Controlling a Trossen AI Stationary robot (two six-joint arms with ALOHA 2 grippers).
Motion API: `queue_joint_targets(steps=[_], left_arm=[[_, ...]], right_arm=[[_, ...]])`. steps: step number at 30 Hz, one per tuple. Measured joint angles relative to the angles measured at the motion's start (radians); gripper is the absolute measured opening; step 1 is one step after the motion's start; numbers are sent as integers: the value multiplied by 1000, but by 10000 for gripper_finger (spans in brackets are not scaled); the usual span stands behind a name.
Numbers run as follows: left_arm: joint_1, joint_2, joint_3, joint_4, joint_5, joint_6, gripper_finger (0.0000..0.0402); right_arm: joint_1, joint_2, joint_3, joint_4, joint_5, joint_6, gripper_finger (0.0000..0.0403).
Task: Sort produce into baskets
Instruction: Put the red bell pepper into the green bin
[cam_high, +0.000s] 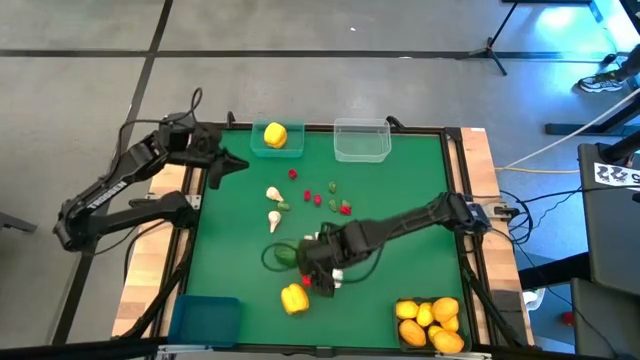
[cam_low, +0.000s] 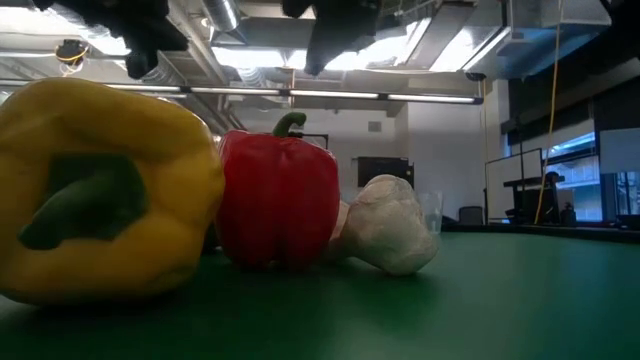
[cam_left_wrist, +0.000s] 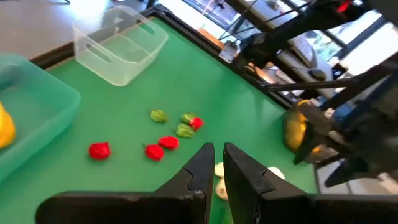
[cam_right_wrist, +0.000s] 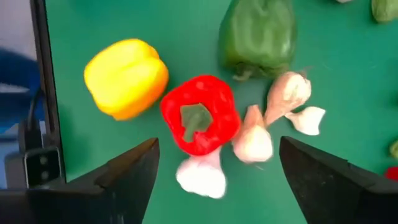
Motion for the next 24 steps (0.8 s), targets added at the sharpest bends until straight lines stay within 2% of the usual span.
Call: queue_joint_targets(steps=[10,17,24], left_arm=[[-54,-127,0,-6,-2,-110,33],[-55,-186,1,-112,-39,-75,33],[-55,-230,1,-186,-57,-43,33]], right_arm=[[78,0,-147,187,66,166,324],[73,0,-225,260,159,247,324],[68,0,-235,259,170,272,322]])
